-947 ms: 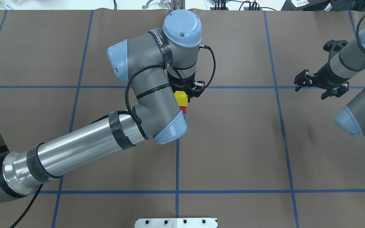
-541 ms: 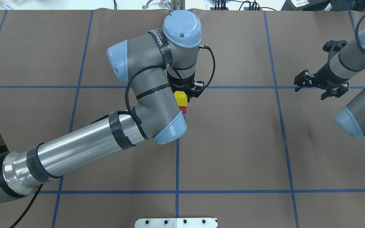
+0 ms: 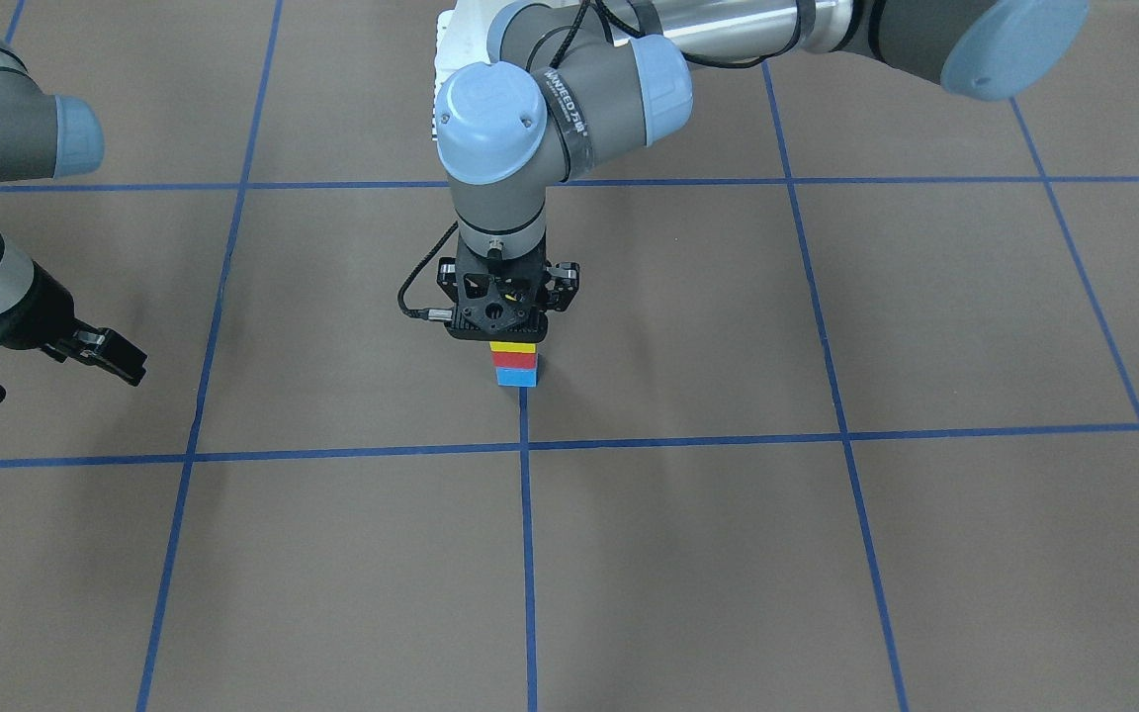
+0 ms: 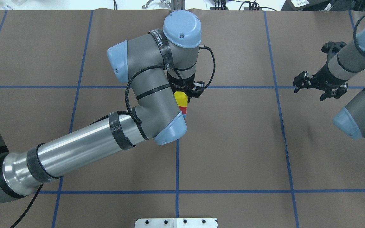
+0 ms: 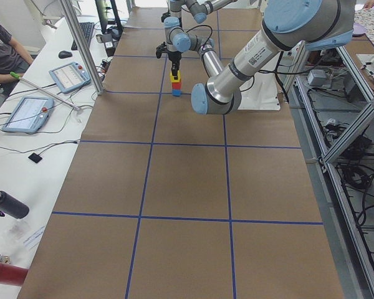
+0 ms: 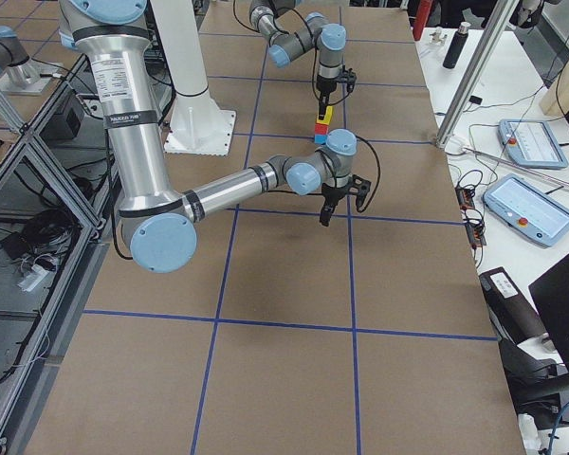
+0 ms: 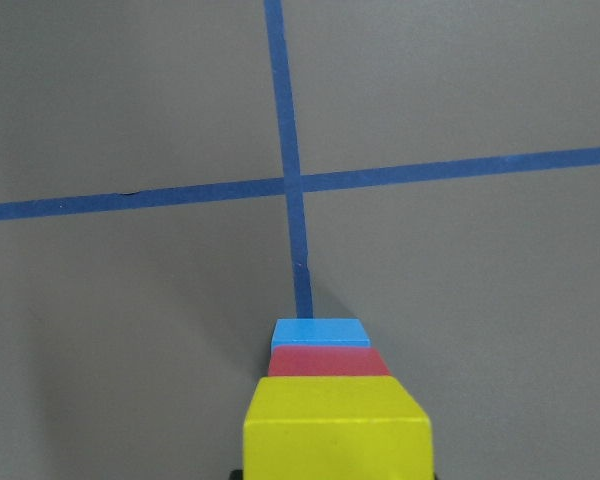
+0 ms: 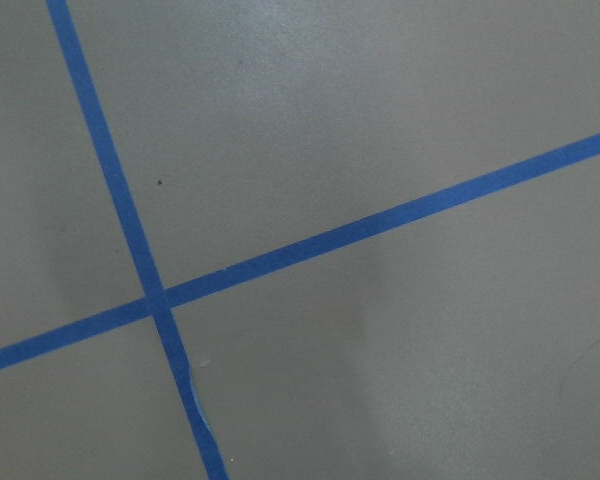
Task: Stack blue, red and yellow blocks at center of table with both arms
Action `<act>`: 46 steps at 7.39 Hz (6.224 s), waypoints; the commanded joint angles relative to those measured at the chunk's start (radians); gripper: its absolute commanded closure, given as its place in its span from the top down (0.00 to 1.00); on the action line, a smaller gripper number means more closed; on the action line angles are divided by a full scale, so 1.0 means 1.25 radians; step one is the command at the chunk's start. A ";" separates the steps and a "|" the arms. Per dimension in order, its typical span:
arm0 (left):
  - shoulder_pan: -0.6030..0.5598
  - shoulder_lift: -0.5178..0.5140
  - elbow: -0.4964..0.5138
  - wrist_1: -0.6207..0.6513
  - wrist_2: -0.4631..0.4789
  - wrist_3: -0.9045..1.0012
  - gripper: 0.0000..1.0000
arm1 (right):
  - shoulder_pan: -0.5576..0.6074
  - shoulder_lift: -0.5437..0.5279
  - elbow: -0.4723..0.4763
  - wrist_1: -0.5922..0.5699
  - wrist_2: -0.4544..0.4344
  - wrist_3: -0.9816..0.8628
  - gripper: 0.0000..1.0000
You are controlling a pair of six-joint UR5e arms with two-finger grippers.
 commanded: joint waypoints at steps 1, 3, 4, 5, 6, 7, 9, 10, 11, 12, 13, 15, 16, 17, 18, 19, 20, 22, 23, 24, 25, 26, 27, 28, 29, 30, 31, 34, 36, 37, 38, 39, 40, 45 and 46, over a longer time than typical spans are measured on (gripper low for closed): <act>0.001 0.000 0.000 0.000 0.000 0.000 0.00 | -0.001 0.000 -0.001 0.000 0.000 0.000 1.00; 0.001 0.000 0.000 0.000 0.000 0.000 0.00 | -0.001 0.000 -0.002 0.000 0.000 0.000 1.00; 0.001 0.000 0.000 0.000 0.001 0.000 0.23 | -0.001 0.000 -0.002 0.000 0.000 0.000 1.00; 0.003 0.001 -0.001 0.000 0.006 0.000 0.80 | -0.002 0.000 -0.002 0.000 0.000 0.000 1.00; 0.005 0.001 -0.001 0.000 0.006 -0.001 0.99 | -0.002 0.002 -0.003 0.000 0.000 0.000 1.00; 0.005 0.001 -0.001 0.000 0.006 -0.001 1.00 | -0.002 0.002 -0.003 0.000 0.000 -0.001 1.00; 0.005 0.001 -0.004 0.000 0.006 -0.001 1.00 | -0.002 0.002 -0.004 0.000 0.001 -0.001 1.00; 0.003 0.001 -0.006 0.000 0.006 -0.001 1.00 | -0.004 0.002 -0.004 0.000 0.001 -0.001 1.00; 0.003 0.001 -0.011 0.002 0.005 -0.002 1.00 | -0.004 0.003 -0.004 0.000 0.001 -0.001 1.00; 0.001 0.004 -0.041 0.011 0.005 -0.001 1.00 | -0.002 0.002 -0.003 0.000 0.001 -0.001 1.00; -0.002 0.033 -0.112 0.041 0.004 -0.001 1.00 | -0.002 0.002 -0.002 0.000 0.001 -0.001 1.00; -0.042 0.174 -0.333 0.151 0.002 0.091 1.00 | 0.001 -0.002 0.003 0.000 0.000 -0.001 1.00; -0.088 0.276 -0.435 0.166 -0.004 0.158 1.00 | 0.006 -0.004 0.004 0.000 0.000 -0.001 1.00; -0.145 0.389 -0.523 0.167 -0.023 0.223 1.00 | 0.026 -0.010 0.006 0.000 0.002 -0.007 1.00; -0.228 0.529 -0.587 0.156 -0.088 0.359 1.00 | 0.054 -0.028 0.007 0.000 0.011 -0.016 1.00; -0.317 0.631 -0.607 0.123 -0.139 0.473 1.00 | 0.083 -0.041 0.015 0.000 0.022 -0.017 1.00; -0.401 0.735 -0.600 0.047 -0.175 0.547 1.00 | 0.124 -0.056 0.017 0.000 0.067 -0.038 1.00; -0.575 0.833 -0.490 -0.033 -0.256 0.731 1.00 | 0.218 -0.102 0.017 -0.005 0.125 -0.175 1.00; -0.604 0.836 -0.450 -0.034 -0.266 0.742 1.00 | 0.267 -0.129 0.015 -0.009 0.147 -0.254 1.00; -0.633 0.836 -0.418 -0.033 -0.266 0.770 1.00 | 0.304 -0.150 0.013 -0.011 0.151 -0.318 1.00; -0.677 0.826 -0.360 -0.033 -0.266 0.836 1.00 | 0.340 -0.165 0.002 -0.015 0.152 -0.396 1.00; -0.702 0.821 -0.324 -0.033 -0.268 0.866 1.00 | 0.363 -0.175 -0.002 -0.049 0.152 -0.472 1.00; -0.730 0.822 -0.284 -0.034 -0.269 0.877 1.00 | 0.384 -0.175 0.001 -0.099 0.153 -0.551 1.00; -0.749 0.825 -0.262 -0.033 -0.270 0.874 1.00 | 0.393 -0.173 0.007 -0.142 0.153 -0.592 1.00; -0.749 0.830 -0.257 -0.032 -0.294 0.860 1.00 | 0.398 -0.177 0.019 -0.146 0.153 -0.593 1.00; -0.749 0.831 -0.261 -0.034 -0.330 0.806 1.00 | 0.404 -0.180 0.022 -0.146 0.153 -0.594 1.00; -0.749 0.832 -0.257 -0.034 -0.333 0.811 1.00 | 0.404 -0.185 0.020 -0.146 0.153 -0.606 1.00; -0.749 0.831 -0.266 -0.041 -0.323 0.809 1.00 | 0.408 -0.153 0.026 -0.224 0.149 -0.681 1.00; -0.749 0.831 -0.268 -0.041 -0.322 0.809 1.00 | 0.358 -0.109 0.035 -0.282 0.105 -0.685 1.00; -0.749 0.831 -0.268 -0.042 -0.322 0.810 1.00 | 0.351 -0.106 0.046 -0.297 0.096 -0.685 1.00; -0.749 0.831 -0.268 -0.041 -0.323 0.809 1.00 | 0.351 -0.103 0.066 -0.313 0.096 -0.685 1.00; -0.749 0.832 -0.266 -0.042 -0.323 0.809 1.00 | 0.352 -0.103 0.074 -0.315 0.096 -0.685 1.00; -0.749 0.832 -0.266 -0.042 -0.323 0.809 1.00 | 0.352 -0.103 0.077 -0.315 0.096 -0.685 1.00; -0.749 0.833 -0.269 -0.042 -0.324 0.807 1.00 | 0.352 -0.111 0.071 -0.314 0.097 -0.687 1.00; -0.749 0.832 -0.269 -0.043 -0.324 0.807 1.00 | 0.352 -0.112 0.068 -0.312 0.098 -0.687 1.00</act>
